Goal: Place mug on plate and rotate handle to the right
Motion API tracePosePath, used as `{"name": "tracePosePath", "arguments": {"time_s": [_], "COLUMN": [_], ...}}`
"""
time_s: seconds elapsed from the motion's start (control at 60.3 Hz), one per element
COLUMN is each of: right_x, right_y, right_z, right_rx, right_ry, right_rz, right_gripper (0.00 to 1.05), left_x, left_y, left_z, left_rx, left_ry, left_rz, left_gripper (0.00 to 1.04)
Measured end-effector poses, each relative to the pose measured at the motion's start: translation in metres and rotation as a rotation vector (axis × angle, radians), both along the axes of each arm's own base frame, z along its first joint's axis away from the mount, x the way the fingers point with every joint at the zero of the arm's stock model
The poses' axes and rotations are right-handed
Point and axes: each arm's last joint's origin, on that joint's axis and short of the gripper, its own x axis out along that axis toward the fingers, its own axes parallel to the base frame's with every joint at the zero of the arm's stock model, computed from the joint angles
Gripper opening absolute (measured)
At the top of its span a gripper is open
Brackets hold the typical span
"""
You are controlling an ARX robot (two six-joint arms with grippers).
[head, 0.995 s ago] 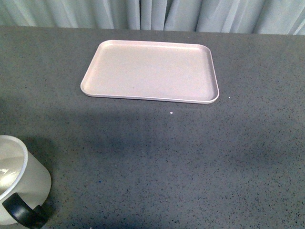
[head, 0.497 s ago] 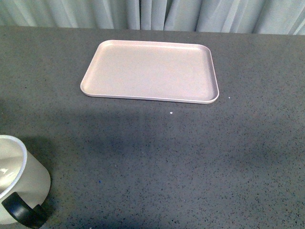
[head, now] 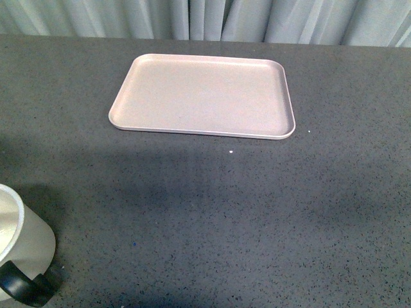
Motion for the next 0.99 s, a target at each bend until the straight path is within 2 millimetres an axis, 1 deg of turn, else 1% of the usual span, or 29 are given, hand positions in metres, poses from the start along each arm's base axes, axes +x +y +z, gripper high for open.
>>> {"name": "tracePosePath", "arguments": {"time_s": [0.149, 0.232, 0.315, 0.448, 0.497, 0.531, 0.58, 0.613, 0.68, 0.812, 0.895, 0.928, 0.995], "right_x": [0.0, 0.0, 0.0, 0.0, 0.0, 0.0, 0.0, 0.0, 0.0, 0.0, 0.0, 0.0, 0.0], "right_y": [0.0, 0.0, 0.0, 0.0, 0.0, 0.0, 0.0, 0.0, 0.0, 0.0, 0.0, 0.0, 0.0], "right_z": [0.0, 0.0, 0.0, 0.0, 0.0, 0.0, 0.0, 0.0, 0.0, 0.0, 0.0, 0.0, 0.0], "right_rx": [0.0, 0.0, 0.0, 0.0, 0.0, 0.0, 0.0, 0.0, 0.0, 0.0, 0.0, 0.0, 0.0], "right_ry": [0.0, 0.0, 0.0, 0.0, 0.0, 0.0, 0.0, 0.0, 0.0, 0.0, 0.0, 0.0, 0.0], "right_rz": [0.0, 0.0, 0.0, 0.0, 0.0, 0.0, 0.0, 0.0, 0.0, 0.0, 0.0, 0.0, 0.0], "right_gripper": [0.96, 0.96, 0.96, 0.96, 0.96, 0.95, 0.96, 0.96, 0.96, 0.96, 0.96, 0.96, 0.96], "left_x": [0.004, 0.013, 0.026, 0.057, 0.074, 0.081, 0.1, 0.107, 0.129, 0.162, 0.182, 0.187, 0.204], "left_y": [-0.009, -0.017, -0.026, -0.044, -0.054, -0.058, -0.067, -0.071, -0.083, -0.108, -0.124, -0.127, -0.138], "left_z": [0.016, 0.029, 0.042, 0.06, 0.066, 0.068, 0.072, 0.073, 0.076, 0.074, 0.069, 0.067, 0.062], "left_rx": [-0.03, -0.049, -0.066, -0.084, -0.094, -0.097, -0.101, -0.105, -0.106, -0.106, -0.107, -0.107, -0.106], "left_ry": [-0.02, -0.051, -0.084, -0.121, -0.129, -0.133, -0.139, -0.141, -0.137, -0.117, -0.097, -0.091, -0.079], "left_rz": [-0.02, -0.039, -0.056, -0.087, -0.105, -0.11, -0.117, -0.122, -0.136, -0.179, -0.202, -0.206, -0.218], "left_gripper": [0.02, 0.02, 0.02, 0.02, 0.02, 0.02, 0.02, 0.02, 0.02, 0.02, 0.02, 0.02, 0.02]}}
